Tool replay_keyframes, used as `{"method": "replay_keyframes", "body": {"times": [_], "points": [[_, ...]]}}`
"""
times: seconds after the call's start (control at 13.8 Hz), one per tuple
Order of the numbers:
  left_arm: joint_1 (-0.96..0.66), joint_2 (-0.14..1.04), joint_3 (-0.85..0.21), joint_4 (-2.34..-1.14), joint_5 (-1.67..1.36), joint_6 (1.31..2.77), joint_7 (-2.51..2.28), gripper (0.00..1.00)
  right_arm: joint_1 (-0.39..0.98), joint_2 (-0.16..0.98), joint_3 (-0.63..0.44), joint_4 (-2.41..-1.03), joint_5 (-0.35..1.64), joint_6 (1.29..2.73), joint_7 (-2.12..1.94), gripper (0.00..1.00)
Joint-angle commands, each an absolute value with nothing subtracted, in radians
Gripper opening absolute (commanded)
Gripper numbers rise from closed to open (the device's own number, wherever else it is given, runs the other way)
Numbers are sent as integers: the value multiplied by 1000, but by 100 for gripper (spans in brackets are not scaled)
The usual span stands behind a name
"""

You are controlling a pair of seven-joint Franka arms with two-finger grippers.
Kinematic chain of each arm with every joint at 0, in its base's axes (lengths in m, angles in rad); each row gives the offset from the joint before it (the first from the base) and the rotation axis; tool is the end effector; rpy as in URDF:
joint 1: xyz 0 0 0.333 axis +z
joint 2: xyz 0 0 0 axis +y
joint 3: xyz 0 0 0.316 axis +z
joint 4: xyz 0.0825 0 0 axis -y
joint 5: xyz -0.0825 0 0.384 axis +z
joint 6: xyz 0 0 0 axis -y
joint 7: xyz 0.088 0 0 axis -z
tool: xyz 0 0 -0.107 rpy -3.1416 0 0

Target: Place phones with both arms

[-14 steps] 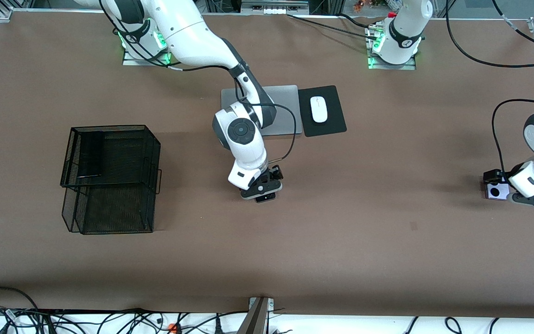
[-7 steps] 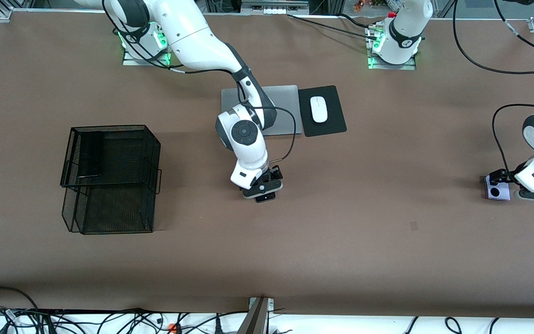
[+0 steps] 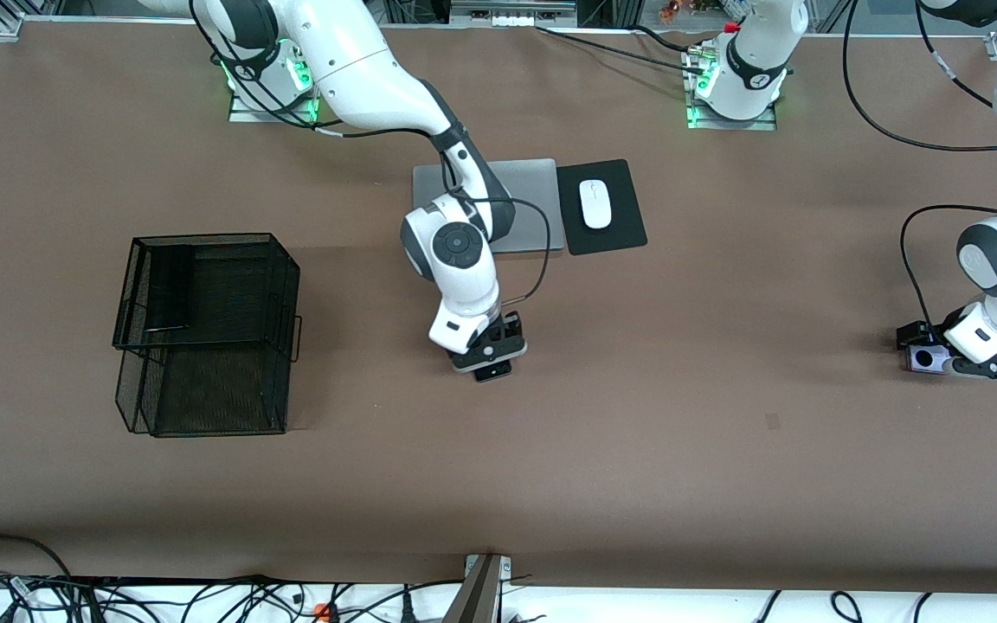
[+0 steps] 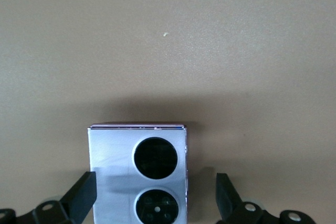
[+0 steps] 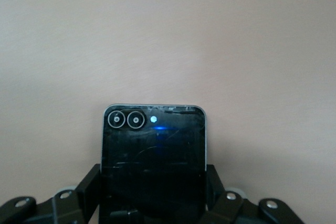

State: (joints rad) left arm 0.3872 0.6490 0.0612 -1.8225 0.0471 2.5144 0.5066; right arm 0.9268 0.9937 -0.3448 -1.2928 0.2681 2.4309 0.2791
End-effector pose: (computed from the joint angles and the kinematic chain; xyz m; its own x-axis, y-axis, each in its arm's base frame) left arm 0.5893 0.2802 0.1827 0.9940 -0.1089 0.0044 -0.1083 -0.9910 -0.0781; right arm 0.5949 0.4767 0.1810 0.9346 0.2836 0.2148 0.2865 -0.9579 0.0184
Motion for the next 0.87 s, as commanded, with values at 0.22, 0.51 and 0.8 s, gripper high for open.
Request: {"method": "replay_keyframes", "body": {"times": [0.22,0.51,0.8], "points": [[420,649,52,-1802,15,2517,578,100,927,688,-624,-1325,253,1943,211,8],[422,663,52,-1795,-27,2517,578,100,927,368,-747,-1665,249,1824,100,6],[423,673,52,-1793,-66,2517,580,100,928,242,-859,-1886,236,1827,100,0]]}}
